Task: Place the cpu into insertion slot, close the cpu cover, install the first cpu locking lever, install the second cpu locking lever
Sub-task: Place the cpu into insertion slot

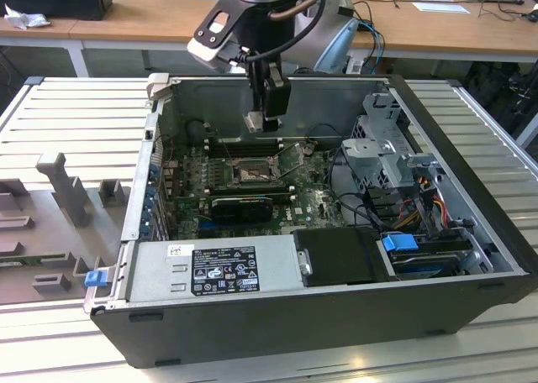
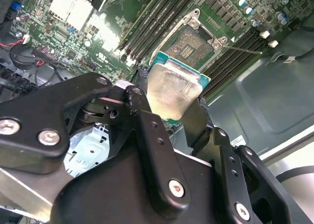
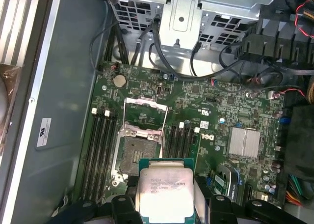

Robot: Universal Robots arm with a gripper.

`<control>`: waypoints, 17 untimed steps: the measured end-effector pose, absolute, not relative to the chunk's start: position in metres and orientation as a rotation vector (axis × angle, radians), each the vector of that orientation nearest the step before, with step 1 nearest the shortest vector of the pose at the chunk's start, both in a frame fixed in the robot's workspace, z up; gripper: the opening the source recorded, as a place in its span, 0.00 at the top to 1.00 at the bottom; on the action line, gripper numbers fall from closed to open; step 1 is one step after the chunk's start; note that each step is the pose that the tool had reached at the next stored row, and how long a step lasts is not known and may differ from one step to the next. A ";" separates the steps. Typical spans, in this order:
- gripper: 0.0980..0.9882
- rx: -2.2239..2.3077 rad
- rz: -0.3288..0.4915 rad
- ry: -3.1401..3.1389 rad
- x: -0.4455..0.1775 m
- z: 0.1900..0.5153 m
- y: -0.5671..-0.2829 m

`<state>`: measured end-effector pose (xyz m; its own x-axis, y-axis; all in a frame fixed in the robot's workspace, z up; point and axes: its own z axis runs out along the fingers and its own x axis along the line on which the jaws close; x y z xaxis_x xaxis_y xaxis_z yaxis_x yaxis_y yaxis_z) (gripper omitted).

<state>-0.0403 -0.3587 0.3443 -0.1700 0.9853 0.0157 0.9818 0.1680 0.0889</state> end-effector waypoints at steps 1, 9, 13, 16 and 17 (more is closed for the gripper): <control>0.52 1.994 0.121 2.366 -0.040 0.344 -0.359; 0.52 1.994 0.121 2.366 -0.040 0.338 -0.359; 0.52 1.994 0.121 2.366 -0.040 0.334 -0.359; 0.52 1.994 0.121 2.366 -0.040 0.332 -0.359; 0.52 1.994 0.121 2.366 -0.040 0.332 -0.359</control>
